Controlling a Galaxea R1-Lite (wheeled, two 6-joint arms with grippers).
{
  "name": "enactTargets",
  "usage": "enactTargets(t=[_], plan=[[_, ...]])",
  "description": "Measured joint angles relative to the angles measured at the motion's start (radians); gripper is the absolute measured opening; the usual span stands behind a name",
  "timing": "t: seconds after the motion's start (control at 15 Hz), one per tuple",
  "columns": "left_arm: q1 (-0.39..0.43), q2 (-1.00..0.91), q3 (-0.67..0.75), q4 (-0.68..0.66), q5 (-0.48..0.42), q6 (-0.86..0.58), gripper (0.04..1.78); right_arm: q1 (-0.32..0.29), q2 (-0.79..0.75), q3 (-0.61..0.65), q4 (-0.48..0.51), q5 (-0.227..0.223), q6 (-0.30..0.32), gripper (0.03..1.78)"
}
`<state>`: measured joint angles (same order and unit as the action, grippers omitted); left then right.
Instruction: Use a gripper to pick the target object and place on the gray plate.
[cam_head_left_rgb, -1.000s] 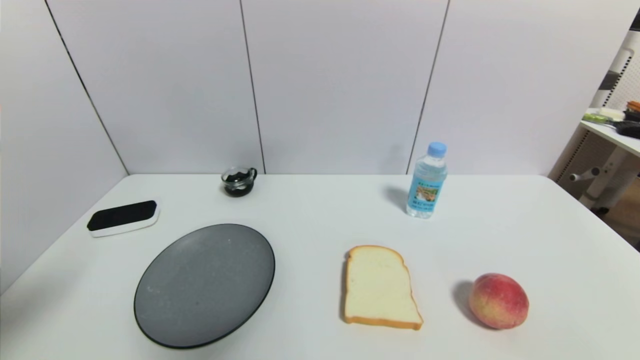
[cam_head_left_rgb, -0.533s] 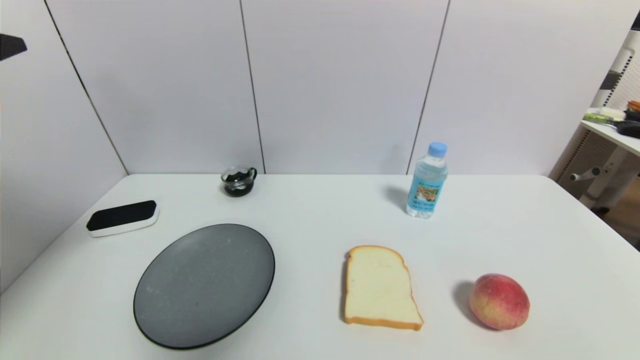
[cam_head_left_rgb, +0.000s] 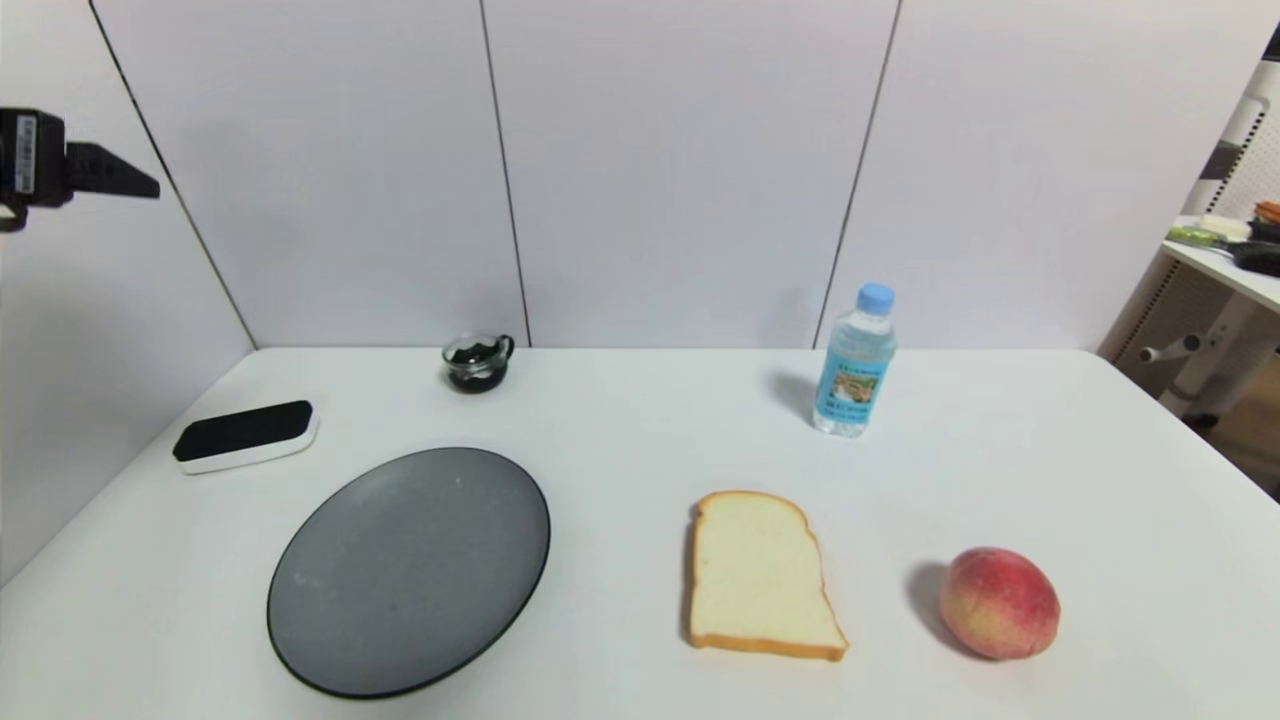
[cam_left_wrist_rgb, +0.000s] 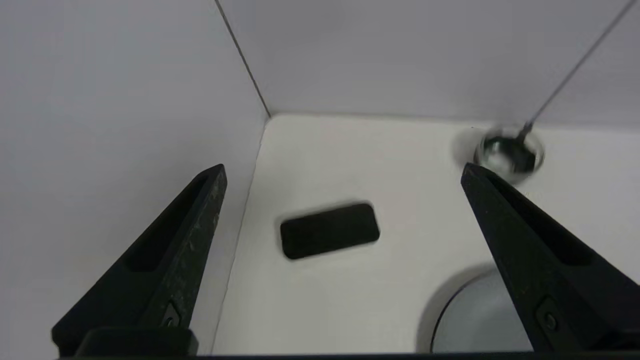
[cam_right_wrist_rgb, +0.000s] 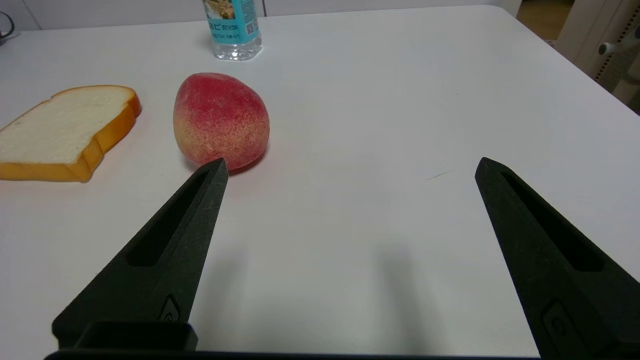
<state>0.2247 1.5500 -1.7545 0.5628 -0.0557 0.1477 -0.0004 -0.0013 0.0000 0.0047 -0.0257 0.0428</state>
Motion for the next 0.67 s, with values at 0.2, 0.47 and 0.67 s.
enactTargets(t=[0.2,0.47,0.67], plan=[[0.117,0.12,-0.04,0.076,-0.175,0.232,1.69,0.0,0.0,0.0,0.0,0.0,0.0,1.71],[0.193,0.261,-0.058,0.114,-0.344,0.453,1.69,0.0,0.0,0.0,0.0,0.0,0.0,1.71],[0.217,0.364,-0.121,0.148,-0.424,0.579,1.69,0.0,0.0,0.0,0.0,0.0,0.0,1.71]])
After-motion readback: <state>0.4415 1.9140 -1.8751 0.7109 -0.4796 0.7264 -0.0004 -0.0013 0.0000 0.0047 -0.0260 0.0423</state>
